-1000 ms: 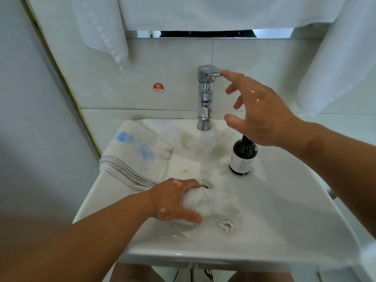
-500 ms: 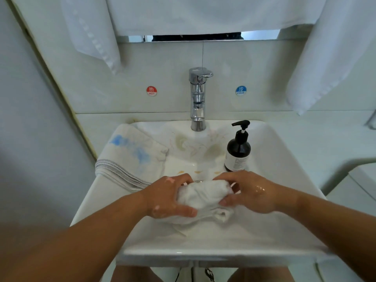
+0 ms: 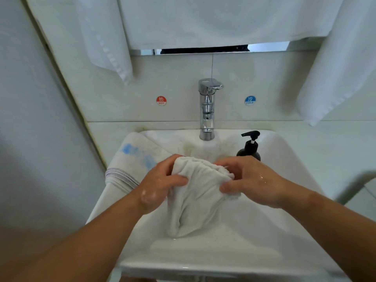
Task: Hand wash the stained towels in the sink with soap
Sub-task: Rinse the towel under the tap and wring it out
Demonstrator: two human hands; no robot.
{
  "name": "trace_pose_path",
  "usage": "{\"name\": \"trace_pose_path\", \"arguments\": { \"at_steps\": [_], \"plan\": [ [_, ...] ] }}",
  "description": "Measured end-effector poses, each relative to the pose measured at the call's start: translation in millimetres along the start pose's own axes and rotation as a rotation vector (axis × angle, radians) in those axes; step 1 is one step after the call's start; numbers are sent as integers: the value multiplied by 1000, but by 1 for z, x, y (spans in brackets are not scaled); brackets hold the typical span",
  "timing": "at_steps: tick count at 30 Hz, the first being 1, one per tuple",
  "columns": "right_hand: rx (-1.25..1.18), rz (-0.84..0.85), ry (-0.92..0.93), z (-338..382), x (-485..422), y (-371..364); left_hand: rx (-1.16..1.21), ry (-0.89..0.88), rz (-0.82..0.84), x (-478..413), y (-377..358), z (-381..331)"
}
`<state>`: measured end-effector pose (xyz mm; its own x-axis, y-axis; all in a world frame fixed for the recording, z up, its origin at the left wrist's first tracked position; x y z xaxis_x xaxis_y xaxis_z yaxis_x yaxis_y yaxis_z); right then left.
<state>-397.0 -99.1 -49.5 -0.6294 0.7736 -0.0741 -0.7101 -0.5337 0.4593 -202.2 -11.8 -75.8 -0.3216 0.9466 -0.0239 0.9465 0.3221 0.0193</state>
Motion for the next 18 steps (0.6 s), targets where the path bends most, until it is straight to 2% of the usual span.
{"name": "trace_pose_path", "arguments": {
  "at_steps": [2,5,7,10,13,18],
  "plan": [
    [6,-42,-26,-2,0,3,-10,27,-52,0,0,1],
    [-67,-84,-29,-5,1,2,-365,-145,-206,1,3,-6],
    [-133,-116,-19,-4,3,-1,-465,-194,-180,5,-4,-10],
    [-151,-113,7,2,4,-12,-497,-172,-149,6,-16,-9],
    [-115,-13,19,4,4,-17,-365,-101,-260,3,-4,-12],
    [-125,165,-15,7,10,0,34,61,-105,5,7,-11]
  ]
}}
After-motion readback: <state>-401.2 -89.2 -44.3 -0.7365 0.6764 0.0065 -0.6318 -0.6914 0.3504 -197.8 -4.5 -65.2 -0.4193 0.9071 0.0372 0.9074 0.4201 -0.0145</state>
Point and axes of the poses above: each hand's wrist, its own x-axis away from the middle knuckle, its own y-axis out of the back of the hand, z = x × y, the point moved 6 cm from there along -x, towards the middle knuckle, and after that the axes turned 13 degrees about -z, right-handed, at the moved point
